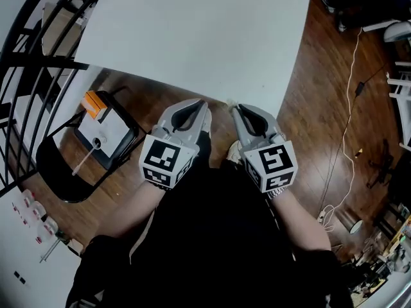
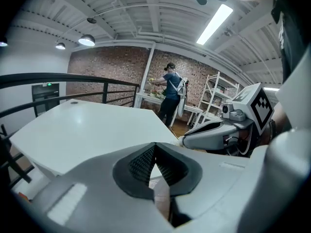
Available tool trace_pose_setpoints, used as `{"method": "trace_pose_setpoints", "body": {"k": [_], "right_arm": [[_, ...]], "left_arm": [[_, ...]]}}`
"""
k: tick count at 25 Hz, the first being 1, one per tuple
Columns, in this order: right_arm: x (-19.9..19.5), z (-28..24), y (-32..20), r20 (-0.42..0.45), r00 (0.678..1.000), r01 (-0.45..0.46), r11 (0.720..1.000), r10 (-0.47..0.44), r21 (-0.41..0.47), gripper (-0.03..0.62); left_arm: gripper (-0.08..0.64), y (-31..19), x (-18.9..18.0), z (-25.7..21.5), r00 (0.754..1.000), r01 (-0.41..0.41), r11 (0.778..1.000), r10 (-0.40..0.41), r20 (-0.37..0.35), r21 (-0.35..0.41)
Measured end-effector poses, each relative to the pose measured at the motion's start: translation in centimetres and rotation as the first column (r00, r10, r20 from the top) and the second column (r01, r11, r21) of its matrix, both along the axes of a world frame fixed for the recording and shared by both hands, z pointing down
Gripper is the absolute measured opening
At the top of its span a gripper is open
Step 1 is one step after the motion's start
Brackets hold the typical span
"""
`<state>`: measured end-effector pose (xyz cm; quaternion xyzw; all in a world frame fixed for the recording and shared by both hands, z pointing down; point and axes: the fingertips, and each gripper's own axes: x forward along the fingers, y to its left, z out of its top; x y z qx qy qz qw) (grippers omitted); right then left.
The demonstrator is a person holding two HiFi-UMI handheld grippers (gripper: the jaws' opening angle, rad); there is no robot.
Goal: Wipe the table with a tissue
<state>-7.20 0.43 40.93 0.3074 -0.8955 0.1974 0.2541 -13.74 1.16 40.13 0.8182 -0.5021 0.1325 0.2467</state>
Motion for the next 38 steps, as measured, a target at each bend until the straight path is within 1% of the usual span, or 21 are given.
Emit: {"method": "trace_pose_setpoints", "body": {"k": [8,16,23,29,38], "right_arm": [[-2.3,3.8,-2.5,-0.051,0.998,-0.025,0.999,0.023,-0.028,0.009],[-3.5,7.3,-3.8,-0.106,0.994,-0.039,0.997,0.032,-0.065,0.009],[-3.5,9.2,-5.0,-0.134,0.99,-0.042,0.996,0.031,-0.083,0.009],[-5.2,11.3,-4.8,-0.16,0.987,-0.03,0.994,0.013,-0.107,0.009],[-4.6,12.6,-5.5,-0.211,0.977,-0.023,0.991,-0.006,-0.132,0.009]], "left_arm": [[0.016,-2.5,-2.0,2.5,0.999,-0.029,0.998,0.028,-0.016,-0.047],[0.016,-3.7,-3.4,4.3,0.999,-0.042,0.995,0.041,-0.022,-0.085],[0.017,-4.5,-3.0,5.1,0.998,-0.053,0.993,0.051,-0.024,-0.107],[0.017,-4.2,-4.3,6.1,0.998,-0.053,0.99,0.05,-0.022,-0.132],[0.016,-5.3,-3.6,5.9,0.999,-0.051,0.991,0.05,-0.017,-0.126]]}}
